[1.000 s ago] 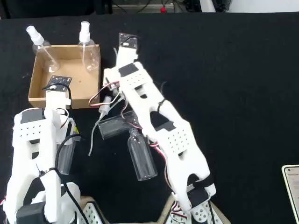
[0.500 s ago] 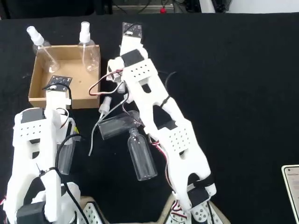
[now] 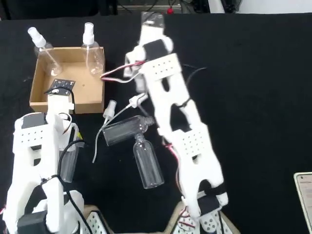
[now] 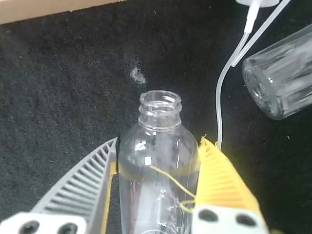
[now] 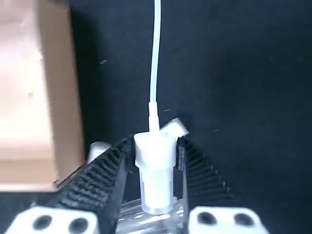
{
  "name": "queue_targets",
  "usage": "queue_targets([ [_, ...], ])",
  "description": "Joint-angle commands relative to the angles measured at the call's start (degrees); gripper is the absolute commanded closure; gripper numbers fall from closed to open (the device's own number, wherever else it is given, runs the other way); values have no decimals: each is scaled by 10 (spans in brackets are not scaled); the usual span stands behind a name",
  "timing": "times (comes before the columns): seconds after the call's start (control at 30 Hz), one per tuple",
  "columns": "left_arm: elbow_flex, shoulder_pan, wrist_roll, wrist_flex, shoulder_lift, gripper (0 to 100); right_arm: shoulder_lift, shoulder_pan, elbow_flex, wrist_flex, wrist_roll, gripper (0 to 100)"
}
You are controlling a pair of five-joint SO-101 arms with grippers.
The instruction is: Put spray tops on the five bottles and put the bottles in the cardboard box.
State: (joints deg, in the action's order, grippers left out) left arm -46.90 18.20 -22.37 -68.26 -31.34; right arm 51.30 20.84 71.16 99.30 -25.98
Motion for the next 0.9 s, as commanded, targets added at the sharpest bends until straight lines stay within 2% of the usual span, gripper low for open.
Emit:
queue_targets([
  [0.0, 7, 5, 3, 9, -18, 935, -29, -44, -9, 20, 17, 881],
  [0.17, 9, 5, 3, 9, -18, 935, -130, -82, -171, 18, 40, 878],
  [0.33, 9, 5, 3, 10, -18, 935, -247, -127, -359, -5, 97, 878],
  [0.47, 8, 5, 3, 10, -18, 935, -340, -188, -549, -97, 169, 878],
  [0.67, 9, 5, 3, 10, -18, 935, -450, -262, -831, -312, 296, 878],
  [0.87, 7, 5, 3, 10, -18, 935, -459, -271, -897, -333, 405, 861],
])
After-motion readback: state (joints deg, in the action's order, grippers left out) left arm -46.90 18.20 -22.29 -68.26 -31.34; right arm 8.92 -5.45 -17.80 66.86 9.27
